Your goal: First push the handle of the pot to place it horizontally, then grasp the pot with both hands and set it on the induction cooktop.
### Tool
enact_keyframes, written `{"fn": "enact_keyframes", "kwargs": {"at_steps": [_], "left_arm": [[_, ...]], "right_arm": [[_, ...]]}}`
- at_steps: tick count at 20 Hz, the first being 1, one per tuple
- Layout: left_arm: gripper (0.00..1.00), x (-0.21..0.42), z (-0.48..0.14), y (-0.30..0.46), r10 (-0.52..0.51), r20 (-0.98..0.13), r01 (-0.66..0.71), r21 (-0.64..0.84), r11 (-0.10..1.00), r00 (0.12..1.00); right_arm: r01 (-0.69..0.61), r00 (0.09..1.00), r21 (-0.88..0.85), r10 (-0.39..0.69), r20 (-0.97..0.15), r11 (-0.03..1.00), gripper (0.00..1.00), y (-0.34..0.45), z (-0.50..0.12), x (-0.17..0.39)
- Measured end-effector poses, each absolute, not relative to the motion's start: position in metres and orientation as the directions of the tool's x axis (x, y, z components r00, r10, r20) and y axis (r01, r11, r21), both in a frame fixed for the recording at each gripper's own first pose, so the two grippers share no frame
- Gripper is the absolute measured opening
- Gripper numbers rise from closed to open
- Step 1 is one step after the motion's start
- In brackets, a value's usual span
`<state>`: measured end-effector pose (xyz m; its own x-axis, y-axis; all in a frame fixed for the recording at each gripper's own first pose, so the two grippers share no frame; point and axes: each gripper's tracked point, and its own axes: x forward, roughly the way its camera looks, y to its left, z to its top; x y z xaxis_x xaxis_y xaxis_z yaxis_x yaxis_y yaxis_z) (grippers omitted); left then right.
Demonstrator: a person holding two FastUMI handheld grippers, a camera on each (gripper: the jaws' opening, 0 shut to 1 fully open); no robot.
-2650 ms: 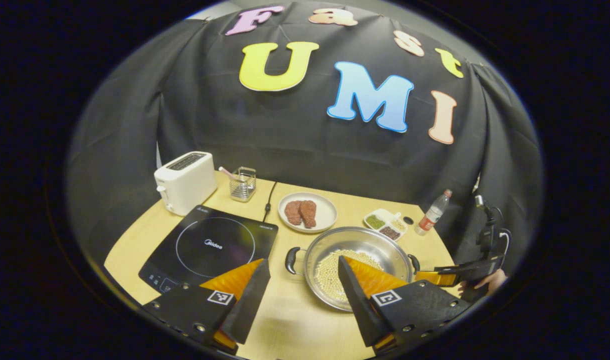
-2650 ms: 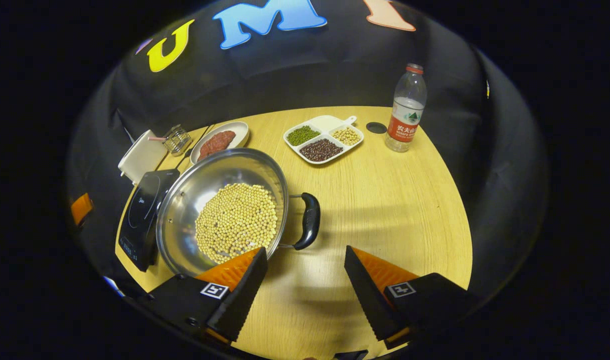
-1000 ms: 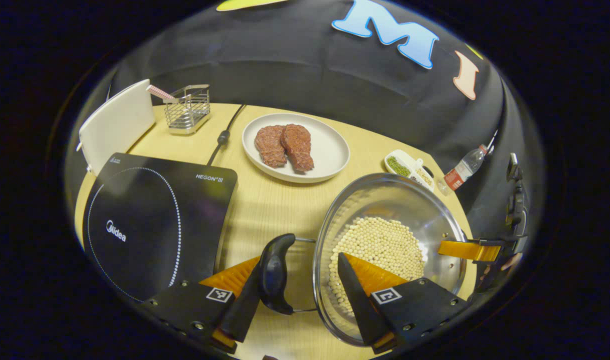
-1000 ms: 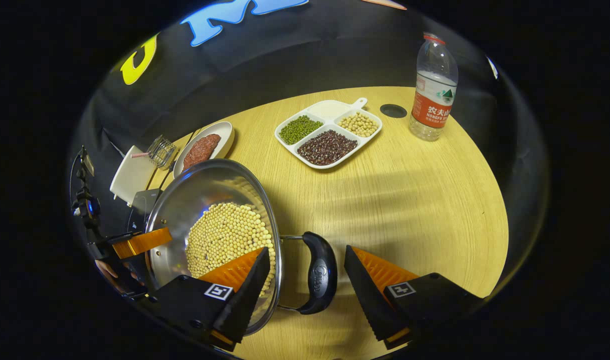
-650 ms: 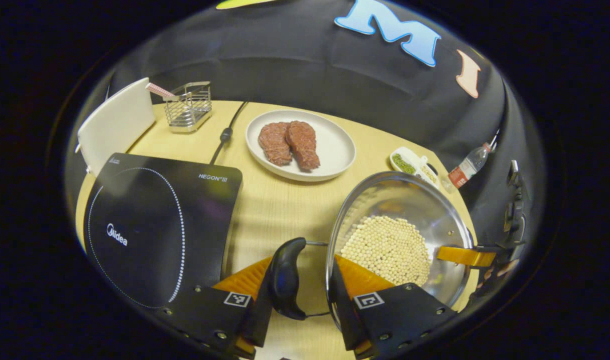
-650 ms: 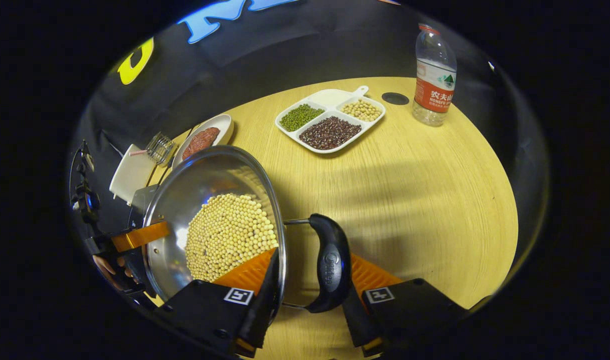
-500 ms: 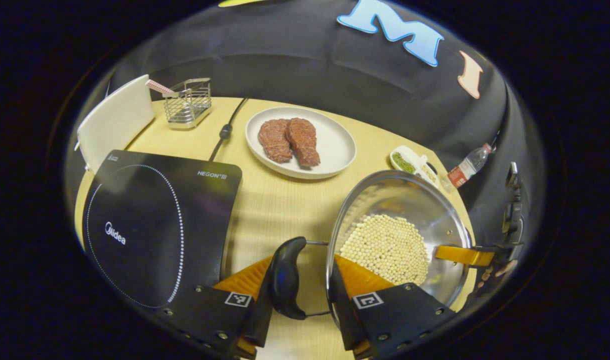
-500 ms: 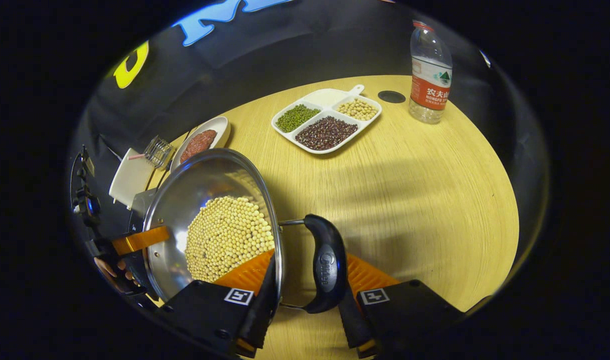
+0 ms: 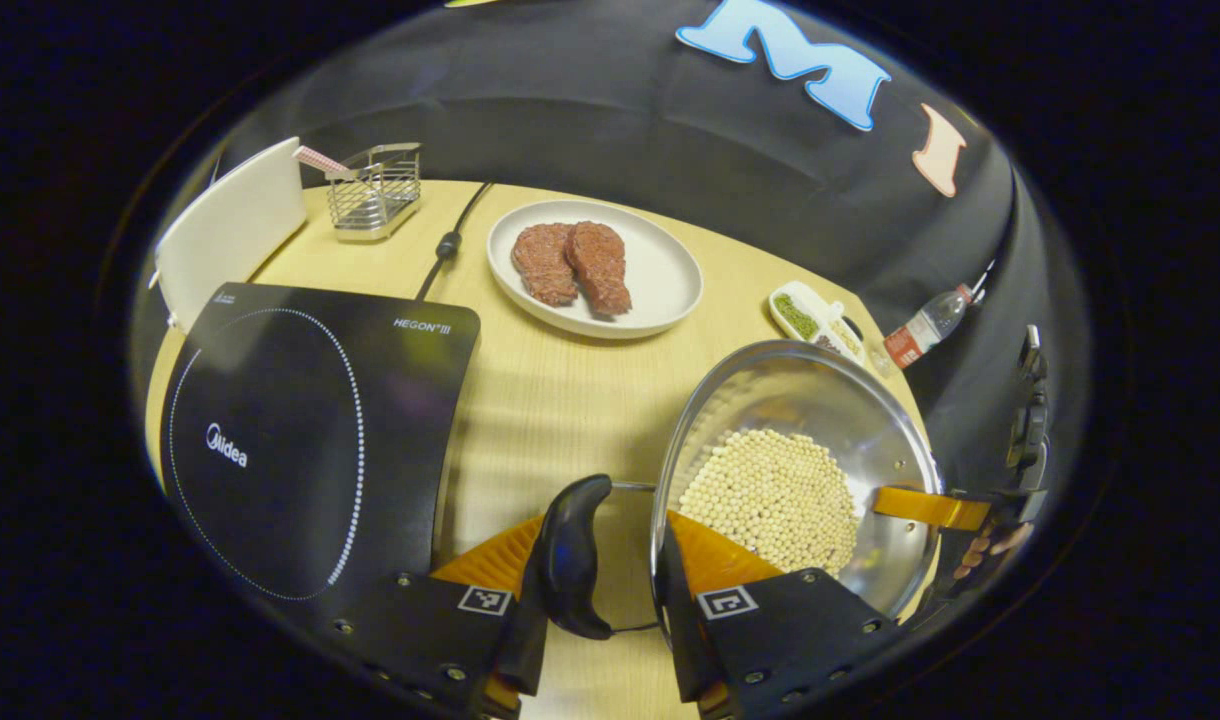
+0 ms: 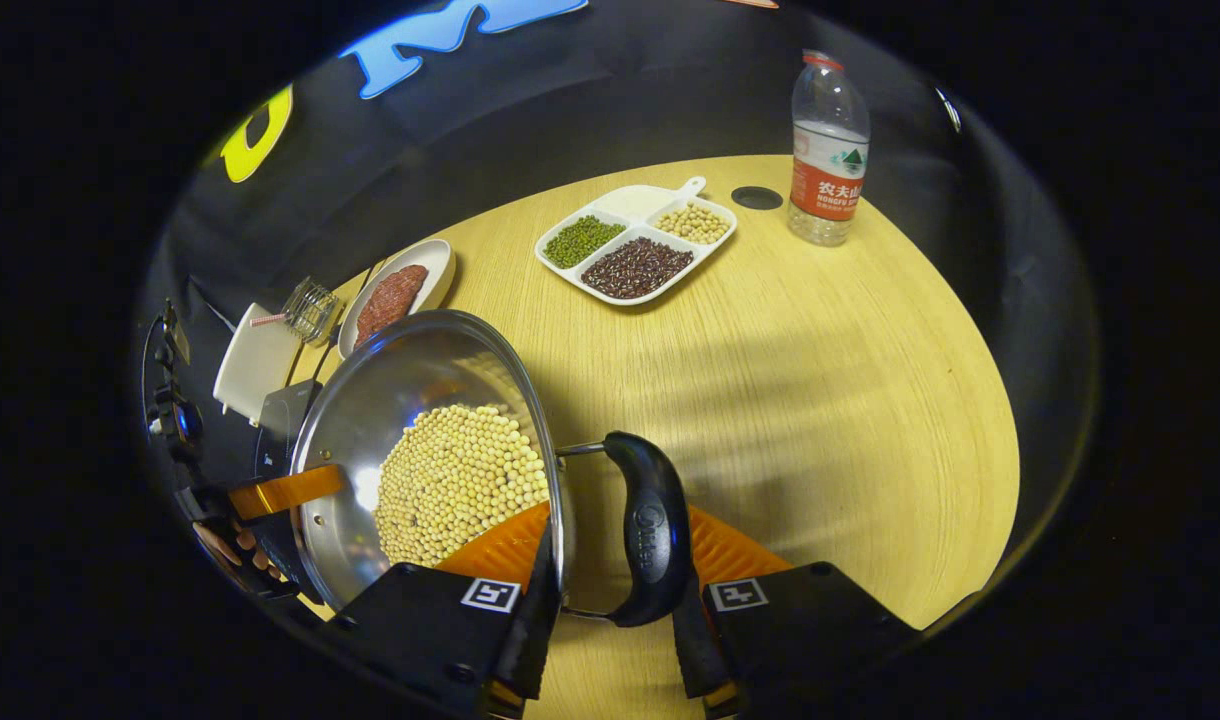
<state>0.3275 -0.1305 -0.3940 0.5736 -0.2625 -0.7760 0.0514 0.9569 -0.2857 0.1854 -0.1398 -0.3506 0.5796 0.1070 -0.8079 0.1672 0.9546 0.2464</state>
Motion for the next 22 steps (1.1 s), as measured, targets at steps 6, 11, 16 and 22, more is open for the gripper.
{"fn": "enact_keyframes", "kwargs": {"at_steps": [6, 11, 16, 22], "left_arm": [[0.55, 0.345, -0.382, -0.118, -0.303, -0.765, 0.147, -0.268, 0.952, 0.568], [0.52, 0.354, -0.387, -0.124, -0.341, -0.754, 0.205, -0.273, 0.940, 0.562], [0.52, 0.356, -0.385, -0.120, -0.350, -0.737, 0.222, -0.271, 0.937, 0.578], [0.52, 0.352, -0.379, -0.113, -0.304, -0.739, 0.161, -0.260, 0.952, 0.602]], "right_arm": [[0.253, 0.598, 0.253, 0.055, -0.799, 0.934, 0.51, -0.118, -0.319, 0.121], [0.300, 0.624, 0.259, 0.016, -0.781, 0.918, 0.54, -0.085, -0.297, 0.075], [0.302, 0.646, 0.262, 0.005, -0.764, 0.916, 0.54, -0.043, -0.278, 0.053], [0.230, 0.648, 0.277, 0.066, -0.759, 0.933, 0.54, 0.024, -0.268, 0.068]]}}
